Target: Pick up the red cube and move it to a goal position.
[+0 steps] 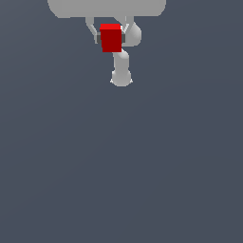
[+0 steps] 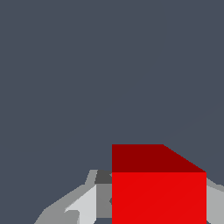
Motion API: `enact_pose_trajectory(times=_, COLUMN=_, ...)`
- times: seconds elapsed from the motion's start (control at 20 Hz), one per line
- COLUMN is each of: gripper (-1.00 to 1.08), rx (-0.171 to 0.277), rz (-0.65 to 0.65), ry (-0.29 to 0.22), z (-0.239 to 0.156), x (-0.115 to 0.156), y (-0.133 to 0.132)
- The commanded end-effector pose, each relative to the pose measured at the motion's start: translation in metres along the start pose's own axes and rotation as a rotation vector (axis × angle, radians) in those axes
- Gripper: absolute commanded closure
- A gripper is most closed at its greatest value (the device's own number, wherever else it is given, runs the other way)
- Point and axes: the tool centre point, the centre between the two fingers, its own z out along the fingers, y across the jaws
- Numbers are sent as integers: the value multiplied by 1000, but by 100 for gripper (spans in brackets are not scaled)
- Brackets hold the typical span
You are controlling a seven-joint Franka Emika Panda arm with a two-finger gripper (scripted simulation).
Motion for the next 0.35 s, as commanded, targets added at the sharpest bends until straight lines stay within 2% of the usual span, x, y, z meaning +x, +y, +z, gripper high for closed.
enact_pose_trajectory(times=0.0, gripper=108, rx=0, rz=0, ry=0, z=-6, x=0, y=0)
enact_pose_trajectory(times=0.3, gripper=108, rx=0, rz=0, ry=0, z=-9, x=1, y=0)
